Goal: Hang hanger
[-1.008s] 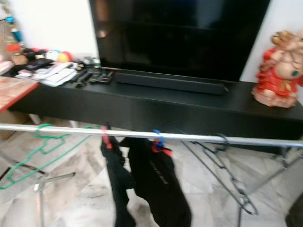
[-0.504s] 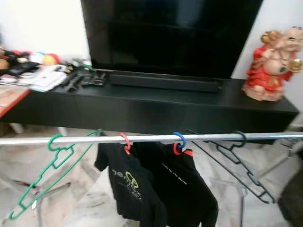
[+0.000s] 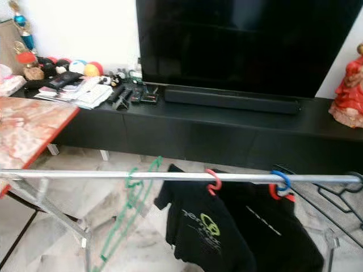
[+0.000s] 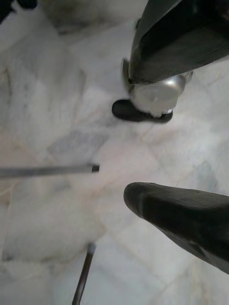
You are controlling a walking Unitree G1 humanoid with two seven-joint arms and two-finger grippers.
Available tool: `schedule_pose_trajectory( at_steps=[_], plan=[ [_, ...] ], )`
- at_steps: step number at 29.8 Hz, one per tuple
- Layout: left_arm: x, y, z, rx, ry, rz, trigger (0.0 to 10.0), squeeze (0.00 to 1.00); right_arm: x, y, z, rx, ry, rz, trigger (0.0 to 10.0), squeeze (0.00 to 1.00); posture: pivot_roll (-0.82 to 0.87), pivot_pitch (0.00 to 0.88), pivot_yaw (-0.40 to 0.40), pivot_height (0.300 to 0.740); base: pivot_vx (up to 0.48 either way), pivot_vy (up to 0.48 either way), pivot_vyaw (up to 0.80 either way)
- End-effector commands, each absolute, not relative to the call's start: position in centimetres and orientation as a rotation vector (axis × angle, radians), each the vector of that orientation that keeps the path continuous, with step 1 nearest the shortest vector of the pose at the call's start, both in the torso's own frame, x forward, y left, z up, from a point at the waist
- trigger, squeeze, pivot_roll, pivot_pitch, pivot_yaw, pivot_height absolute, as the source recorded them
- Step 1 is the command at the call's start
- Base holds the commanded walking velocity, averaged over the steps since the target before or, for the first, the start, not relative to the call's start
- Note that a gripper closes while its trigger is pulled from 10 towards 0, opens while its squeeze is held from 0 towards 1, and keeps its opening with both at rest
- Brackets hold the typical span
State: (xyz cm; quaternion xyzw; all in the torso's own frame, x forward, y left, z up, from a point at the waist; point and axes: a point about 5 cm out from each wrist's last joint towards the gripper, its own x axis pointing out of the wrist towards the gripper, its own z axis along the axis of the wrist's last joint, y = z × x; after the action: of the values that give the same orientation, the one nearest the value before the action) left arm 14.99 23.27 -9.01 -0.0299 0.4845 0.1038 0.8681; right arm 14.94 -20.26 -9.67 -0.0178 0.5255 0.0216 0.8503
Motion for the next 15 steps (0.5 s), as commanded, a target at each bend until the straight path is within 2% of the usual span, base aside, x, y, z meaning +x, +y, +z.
schedule_pose_trajectory(
  at_steps=[1, 8, 15],
  plan=[
    [15.3, 22.5, -9.1, -0.078, 1.012, 0.197, 10.0, 0.0, 14.3, -21.0, -9.8, -0.043, 1.119, 0.022, 10.0, 0.0, 0.03, 0.0, 0.002, 0.74, 0.0, 0.0, 0.0],
    [15.4, 22.6, -9.0, -0.082, 1.01, 0.196, 10.0, 0.0, 14.3, -20.9, -9.8, -0.037, 1.117, 0.018, 10.0, 0.0, 0.03, 0.0, 0.004, 0.74, 0.0, 0.0, 0.0],
    [14.9, 23.8, -8.9, -0.075, 1.02, 0.217, 10.0, 0.0, 14.4, -20.7, -9.8, -0.026, 1.108, 0.02, 10.0, 0.0, 0.05, 0.0, 0.011, 0.74, 0.0, 0.246, 0.0]
  ],
)
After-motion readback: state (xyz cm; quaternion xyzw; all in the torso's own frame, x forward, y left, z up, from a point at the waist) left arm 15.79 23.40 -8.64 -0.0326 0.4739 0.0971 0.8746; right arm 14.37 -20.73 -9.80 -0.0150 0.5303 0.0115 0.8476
